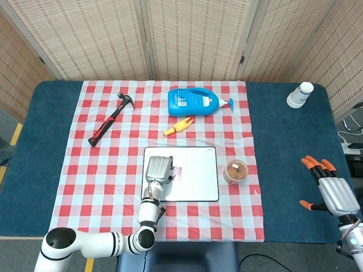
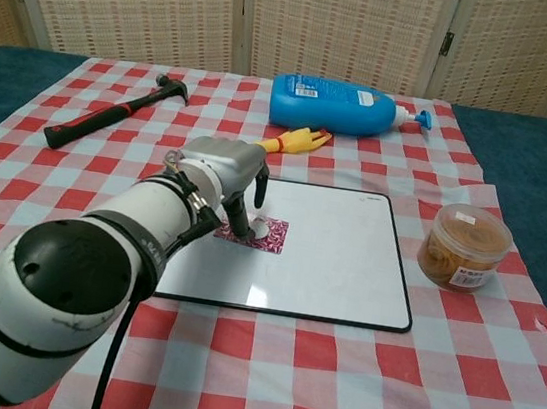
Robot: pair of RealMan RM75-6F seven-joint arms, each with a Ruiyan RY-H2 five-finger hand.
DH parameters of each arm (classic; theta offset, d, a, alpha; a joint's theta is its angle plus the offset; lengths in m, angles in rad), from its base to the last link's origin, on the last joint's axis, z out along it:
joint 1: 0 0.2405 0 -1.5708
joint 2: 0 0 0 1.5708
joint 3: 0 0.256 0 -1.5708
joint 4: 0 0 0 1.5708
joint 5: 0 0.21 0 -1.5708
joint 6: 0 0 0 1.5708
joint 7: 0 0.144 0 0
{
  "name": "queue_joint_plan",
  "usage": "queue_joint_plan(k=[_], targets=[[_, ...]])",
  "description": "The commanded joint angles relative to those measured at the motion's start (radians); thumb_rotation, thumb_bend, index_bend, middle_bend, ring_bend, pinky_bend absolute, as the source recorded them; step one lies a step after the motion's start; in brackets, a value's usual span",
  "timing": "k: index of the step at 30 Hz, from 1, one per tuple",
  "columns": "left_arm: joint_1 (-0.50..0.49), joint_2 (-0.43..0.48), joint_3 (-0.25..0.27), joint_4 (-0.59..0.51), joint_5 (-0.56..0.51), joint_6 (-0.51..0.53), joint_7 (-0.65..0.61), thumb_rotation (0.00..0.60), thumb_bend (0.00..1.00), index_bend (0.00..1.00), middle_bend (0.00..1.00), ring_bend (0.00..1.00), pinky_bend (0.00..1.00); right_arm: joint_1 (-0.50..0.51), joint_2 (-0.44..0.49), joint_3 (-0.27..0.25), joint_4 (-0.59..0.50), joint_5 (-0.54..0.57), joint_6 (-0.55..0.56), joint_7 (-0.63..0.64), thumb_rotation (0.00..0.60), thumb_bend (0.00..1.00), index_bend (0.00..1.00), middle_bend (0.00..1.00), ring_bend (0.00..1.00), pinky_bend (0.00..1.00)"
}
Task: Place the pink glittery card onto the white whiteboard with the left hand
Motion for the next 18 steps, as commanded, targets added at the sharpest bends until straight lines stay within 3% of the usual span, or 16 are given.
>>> queue_joint_plan(k=[1,6,11,13,14,16,18], targets=[[0.002,0.005,0.0,-0.006,0.005,0.002,-0.004,0.6,0.26,0.41,1.0,1.0,1.0,0.0,0.0,0.0,0.0,0.0,-0.001,-0.001,0.6,0.04,0.0,0.0,0.0,0.0],[0.02,0.047,-0.003,-0.061,0.027,0.03,-0.011,0.6,0.25,0.41,1.0,1.0,1.0,-0.001,0.002,0.0,0.002,-0.001,0.002,0.006,0.6,0.04,0.0,0.0,0.0,0.0],[0.123,0.211,0.038,-0.235,0.163,0.138,-0.092,0.6,0.26,0.46,1.0,1.0,1.0,-0.003,0.006,0.001,0.003,-0.002,0.006,0.017,0.6,0.04,0.0,0.0,0.0,0.0],[0.199,0.278,0.074,-0.292,0.301,0.199,-0.237,0.6,0.28,0.51,1.0,1.0,1.0,-0.003,0.006,-0.001,0.003,-0.007,0.006,0.018,0.6,0.04,0.0,0.0,0.0,0.0],[0.258,0.311,0.108,-0.298,0.43,0.258,-0.383,0.6,0.3,0.55,1.0,1.0,1.0,-0.002,0.007,-0.002,0.001,-0.01,0.005,0.019,0.6,0.04,0.0,0.0,0.0,0.0],[0.345,0.35,0.17,-0.268,0.592,0.354,-0.586,0.6,0.32,0.57,0.99,1.0,1.0,0.0,0.007,-0.003,-0.001,-0.01,0.001,0.019,0.6,0.04,0.0,0.0,0.0,0.0],[0.433,0.392,0.239,-0.223,0.699,0.424,-0.766,0.6,0.33,0.49,0.89,0.96,1.0,0.0,0.006,-0.003,-0.004,-0.011,0.0,0.012,0.6,0.04,0.0,0.0,0.0,0.0]])
